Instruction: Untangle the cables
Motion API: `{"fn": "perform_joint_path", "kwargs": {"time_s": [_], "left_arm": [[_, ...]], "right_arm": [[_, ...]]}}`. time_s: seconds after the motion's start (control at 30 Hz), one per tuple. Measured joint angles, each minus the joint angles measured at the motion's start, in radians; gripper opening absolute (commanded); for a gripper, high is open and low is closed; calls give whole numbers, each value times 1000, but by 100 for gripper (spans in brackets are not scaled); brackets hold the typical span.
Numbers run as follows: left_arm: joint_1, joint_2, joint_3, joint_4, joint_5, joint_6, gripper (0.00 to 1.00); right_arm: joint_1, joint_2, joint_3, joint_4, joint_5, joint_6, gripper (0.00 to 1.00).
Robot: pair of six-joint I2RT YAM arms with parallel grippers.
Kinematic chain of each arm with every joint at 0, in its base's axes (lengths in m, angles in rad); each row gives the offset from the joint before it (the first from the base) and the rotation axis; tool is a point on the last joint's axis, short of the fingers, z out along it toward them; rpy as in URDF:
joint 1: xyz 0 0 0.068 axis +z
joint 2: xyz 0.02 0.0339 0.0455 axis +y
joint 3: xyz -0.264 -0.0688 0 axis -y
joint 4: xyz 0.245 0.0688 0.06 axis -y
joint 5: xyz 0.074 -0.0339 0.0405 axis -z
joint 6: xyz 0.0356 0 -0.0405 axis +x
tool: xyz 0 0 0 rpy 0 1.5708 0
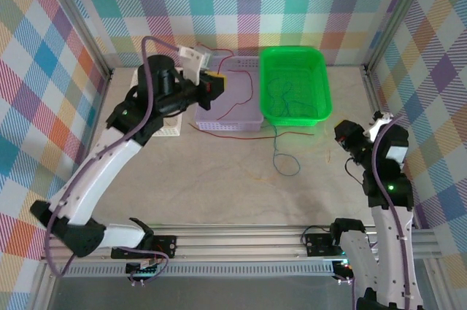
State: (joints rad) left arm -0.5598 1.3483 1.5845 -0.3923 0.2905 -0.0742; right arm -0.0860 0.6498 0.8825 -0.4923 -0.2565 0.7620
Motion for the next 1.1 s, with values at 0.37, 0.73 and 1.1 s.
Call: {"fn": "perform_joint_path", "kwargs": {"time_s": [0.37, 0.73, 1.1], "left_arm": [[111, 369, 110, 105, 135, -97, 0], [111, 576, 154, 159, 189, -148, 0], [111, 672, 105, 184, 197, -180, 33]], "right_arm": [[22, 86, 248, -4, -230, -34, 0], [75, 210, 465, 64, -430, -15, 0], [164, 283, 488, 143, -505, 30, 0]]}}
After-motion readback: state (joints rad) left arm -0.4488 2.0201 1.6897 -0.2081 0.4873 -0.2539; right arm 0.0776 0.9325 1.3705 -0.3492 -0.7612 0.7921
